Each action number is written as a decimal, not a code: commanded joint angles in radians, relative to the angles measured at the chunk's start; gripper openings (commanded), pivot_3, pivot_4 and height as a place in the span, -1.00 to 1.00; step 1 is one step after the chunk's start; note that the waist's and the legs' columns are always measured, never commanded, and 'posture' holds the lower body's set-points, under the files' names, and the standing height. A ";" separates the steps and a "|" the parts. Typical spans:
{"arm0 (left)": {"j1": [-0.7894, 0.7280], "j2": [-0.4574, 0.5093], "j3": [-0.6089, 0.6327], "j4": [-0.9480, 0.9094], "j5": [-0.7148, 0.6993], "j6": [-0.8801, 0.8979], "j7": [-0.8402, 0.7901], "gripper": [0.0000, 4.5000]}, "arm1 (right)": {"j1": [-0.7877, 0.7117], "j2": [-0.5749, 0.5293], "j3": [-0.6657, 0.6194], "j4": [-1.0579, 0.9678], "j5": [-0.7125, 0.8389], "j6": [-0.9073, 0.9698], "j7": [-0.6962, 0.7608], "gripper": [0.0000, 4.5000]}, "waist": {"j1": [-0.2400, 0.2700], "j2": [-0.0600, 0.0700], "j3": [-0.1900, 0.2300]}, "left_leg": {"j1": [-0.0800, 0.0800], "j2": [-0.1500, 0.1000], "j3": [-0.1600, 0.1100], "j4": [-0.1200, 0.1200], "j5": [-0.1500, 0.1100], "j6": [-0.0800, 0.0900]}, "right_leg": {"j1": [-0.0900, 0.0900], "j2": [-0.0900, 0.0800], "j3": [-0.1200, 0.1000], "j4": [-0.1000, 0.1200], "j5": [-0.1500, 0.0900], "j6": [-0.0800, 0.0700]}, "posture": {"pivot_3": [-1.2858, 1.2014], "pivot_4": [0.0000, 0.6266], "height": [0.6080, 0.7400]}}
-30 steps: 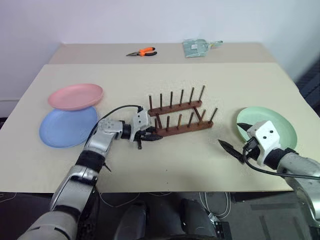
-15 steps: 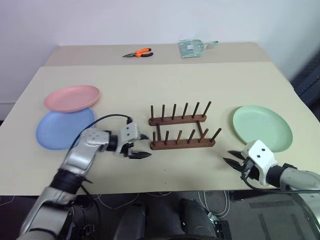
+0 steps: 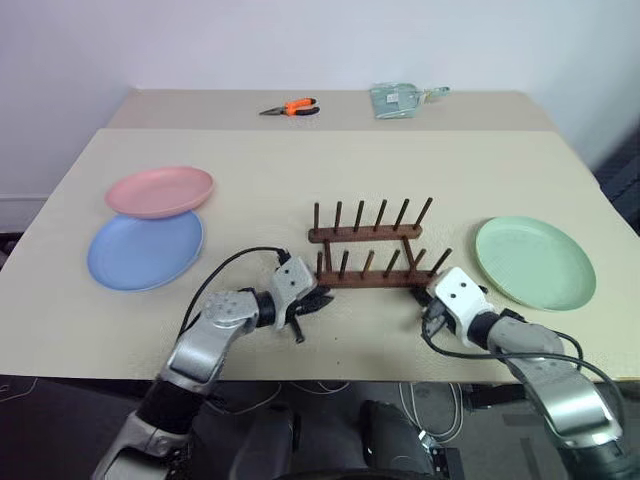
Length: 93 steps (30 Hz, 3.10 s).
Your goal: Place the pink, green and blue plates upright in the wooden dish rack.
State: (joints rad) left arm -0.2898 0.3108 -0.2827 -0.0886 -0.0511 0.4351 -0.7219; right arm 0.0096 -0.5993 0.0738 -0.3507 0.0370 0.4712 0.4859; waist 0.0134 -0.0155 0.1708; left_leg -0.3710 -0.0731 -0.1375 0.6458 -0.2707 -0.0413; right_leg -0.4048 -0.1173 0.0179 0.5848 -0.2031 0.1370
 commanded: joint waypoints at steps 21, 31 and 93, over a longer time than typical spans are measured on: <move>-0.289 -0.010 0.726 0.057 -0.280 0.126 0.583 0.99 | -0.156 0.012 0.050 0.043 -0.002 -0.050 0.121 1.00 | -0.008 -0.002 0.001 | -0.002 0.000 -0.002 0.000 0.000 0.000 | -0.004 0.001 -0.001 0.003 0.002 0.004 | 0.03 -0.52 1.00; -0.369 -0.099 1.081 -0.040 -0.452 0.314 1.054 0.99 | -0.231 0.021 0.085 0.141 -0.027 -0.113 0.143 1.00 | -0.008 -0.004 0.002 | -0.001 -0.001 -0.001 0.000 0.000 0.000 | -0.004 0.001 0.000 0.003 0.002 0.004 | 0.03 -0.52 1.00; -0.175 0.173 0.278 -0.162 -0.482 0.116 0.328 0.76 | -0.632 0.261 -0.438 -0.102 0.702 0.250 -0.035 -1.00 | -0.021 -0.008 0.007 | -0.002 0.000 0.000 -0.005 0.000 -0.001 | -0.005 0.003 0.002 -0.001 0.004 -0.001 | 0.03 -0.52 1.00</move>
State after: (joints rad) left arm -0.4997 0.4399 0.0686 -0.2078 -0.6014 0.6232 -0.2630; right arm -0.5819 -0.3573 -0.2336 -0.3837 0.4293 0.5839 0.5167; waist -0.0071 -0.0233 0.1780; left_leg -0.3730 -0.0732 -0.1381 0.6402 -0.2707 -0.0423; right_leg -0.4097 -0.1142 0.0203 0.5832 -0.1999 0.1322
